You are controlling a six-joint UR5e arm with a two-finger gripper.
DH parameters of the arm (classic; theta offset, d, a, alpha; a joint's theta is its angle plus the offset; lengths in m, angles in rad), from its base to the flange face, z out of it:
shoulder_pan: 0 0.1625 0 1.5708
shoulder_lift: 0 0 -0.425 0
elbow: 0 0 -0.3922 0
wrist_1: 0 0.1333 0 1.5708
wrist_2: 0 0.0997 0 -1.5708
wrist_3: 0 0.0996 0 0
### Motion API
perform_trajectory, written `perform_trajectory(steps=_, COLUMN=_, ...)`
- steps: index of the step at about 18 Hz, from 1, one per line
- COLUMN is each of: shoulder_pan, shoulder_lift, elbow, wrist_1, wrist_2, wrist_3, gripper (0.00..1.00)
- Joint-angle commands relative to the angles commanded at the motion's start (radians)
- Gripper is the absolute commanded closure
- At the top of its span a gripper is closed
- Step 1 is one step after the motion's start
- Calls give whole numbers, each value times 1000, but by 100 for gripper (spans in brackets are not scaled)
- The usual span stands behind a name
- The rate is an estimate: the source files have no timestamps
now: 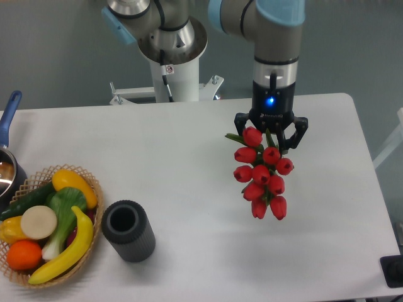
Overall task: Place the flowers on the table
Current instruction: 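Lower the tulips toward the table and open the gripper to release, then raise the open gripper up away from the tulips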
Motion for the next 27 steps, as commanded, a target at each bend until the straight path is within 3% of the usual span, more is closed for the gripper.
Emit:
perform_trajectory(steps=10, shoulder_pan=-14, shoulder_lift=-138, elbow=-11, wrist_1=0, wrist_2=80, wrist_3=-5, gripper=49)
perform_trajectory(steps=14, shoulder_pan=-14, shoulder_lift=-149, elbow=-2, wrist_1=3, wrist_2=77, wrist_3=0, gripper=48)
perform_trajectory(steps=15, shoulder_pan=-14, shoulder_lift=-149, elbow=0, wrist_1=3, wrist_2=77, wrist_3=2, gripper=37)
perform_trajectory(steps=16, shoulder_pan=-12, shoulder_lift=-150, elbow=2, wrist_1=8, wrist_2=77, wrist_3=14, gripper=0)
perform_trajectory(steps=19, shoulder_pan=-3, shoulder_lift=-147, elbow=5, wrist_1=15, wrist_2=77, wrist_3=127, gripper=0)
perform_trajectory(steps=23, shoulder_pan=40, shoulder_lift=-147, elbow=41, wrist_1=11, wrist_2=88, wrist_3=158, gripper=0)
perform_trajectory(steps=27, shoulder_pan=86, shoulder_lift=-143, elbow=60, wrist_1=3, wrist_2=92, wrist_3=410, gripper=0)
